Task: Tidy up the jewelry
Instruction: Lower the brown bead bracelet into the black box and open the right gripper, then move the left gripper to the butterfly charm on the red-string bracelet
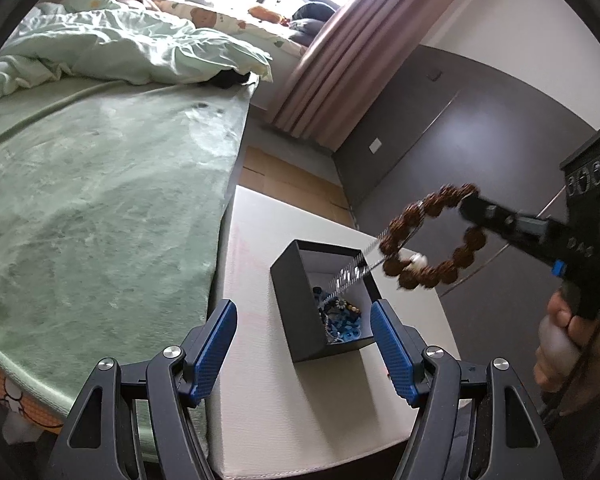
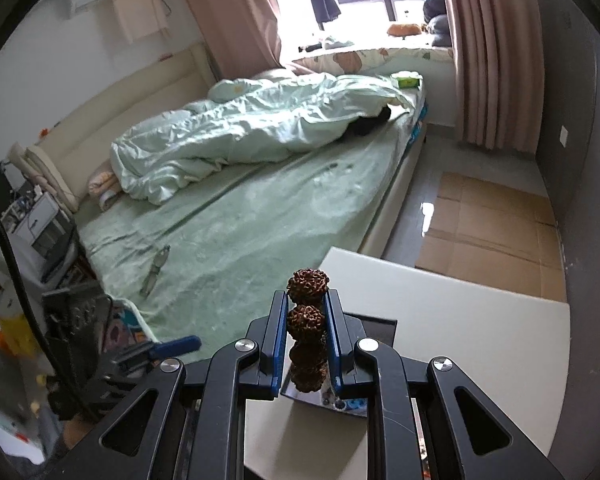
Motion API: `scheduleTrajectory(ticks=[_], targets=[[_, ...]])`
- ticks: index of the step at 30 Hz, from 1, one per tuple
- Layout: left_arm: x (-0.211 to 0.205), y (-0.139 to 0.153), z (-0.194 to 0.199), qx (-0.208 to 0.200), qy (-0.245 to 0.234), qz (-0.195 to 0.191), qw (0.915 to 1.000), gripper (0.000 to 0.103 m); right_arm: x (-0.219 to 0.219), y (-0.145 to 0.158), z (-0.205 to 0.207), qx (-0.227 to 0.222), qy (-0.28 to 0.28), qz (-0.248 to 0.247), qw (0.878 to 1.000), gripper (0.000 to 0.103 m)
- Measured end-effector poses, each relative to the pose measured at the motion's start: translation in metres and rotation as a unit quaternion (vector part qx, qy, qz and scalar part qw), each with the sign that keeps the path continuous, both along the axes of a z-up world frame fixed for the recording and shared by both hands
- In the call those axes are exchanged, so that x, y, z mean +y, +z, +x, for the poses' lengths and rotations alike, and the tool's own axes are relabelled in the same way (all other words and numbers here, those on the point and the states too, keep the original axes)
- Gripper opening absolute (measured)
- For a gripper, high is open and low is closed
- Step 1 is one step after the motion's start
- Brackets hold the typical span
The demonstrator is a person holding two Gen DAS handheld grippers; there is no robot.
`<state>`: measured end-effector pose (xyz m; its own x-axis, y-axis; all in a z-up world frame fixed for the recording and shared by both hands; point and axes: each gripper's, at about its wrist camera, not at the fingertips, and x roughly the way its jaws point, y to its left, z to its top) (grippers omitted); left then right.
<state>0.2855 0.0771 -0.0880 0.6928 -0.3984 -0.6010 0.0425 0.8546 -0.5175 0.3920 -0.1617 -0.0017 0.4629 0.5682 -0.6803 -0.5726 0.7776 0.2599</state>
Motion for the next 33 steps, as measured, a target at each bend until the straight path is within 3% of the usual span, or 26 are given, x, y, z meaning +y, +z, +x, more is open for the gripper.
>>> scheduleTrajectory(ticks=[3, 7, 8, 10, 11, 20, 33], targets=[[0.001, -0.001, 0.000, 0.002, 0.001, -0.001, 1.0000, 0.070, 0.006, -0.014, 0.006, 0.017, -0.004, -0.012, 1.000, 0.019], [-0.001, -0.003, 0.001, 0.006, -0.002, 0.002, 1.0000, 0.070, 0.011, -0.048, 0.019, 0.076, -0.012, -0.036, 0.996, 0.022], [-0.002, -0.003, 0.001, 0.007, -0.003, 0.003, 1.0000, 0.070, 0.008, -0.052, 0.020, 0.084, -0.012, -0.031, 0.996, 0.025], [-0.003, -0.003, 0.002, 0.007, -0.003, 0.004, 1.0000, 0.070, -0.001, -0.057, 0.019, 0.090, -0.021, -0.023, 0.995, 0.053], [-0.003, -0.003, 0.002, 0.007, -0.004, 0.004, 1.0000, 0.070, -0.004, -0.057, 0.017, 0.088, -0.024, -0.021, 0.996, 0.056], [-0.028, 0.006, 0.004, 0.001, -0.025, 0.021, 0.9994, 0.070, -0.079, -0.067, -0.004, 0.099, -0.083, 0.008, 0.992, 0.057], [-0.106, 0.018, 0.013, -0.008, -0.109, 0.052, 0.9927, 0.070, -0.167, -0.110, -0.033, 0.142, -0.165, 0.061, 0.974, 0.057]])
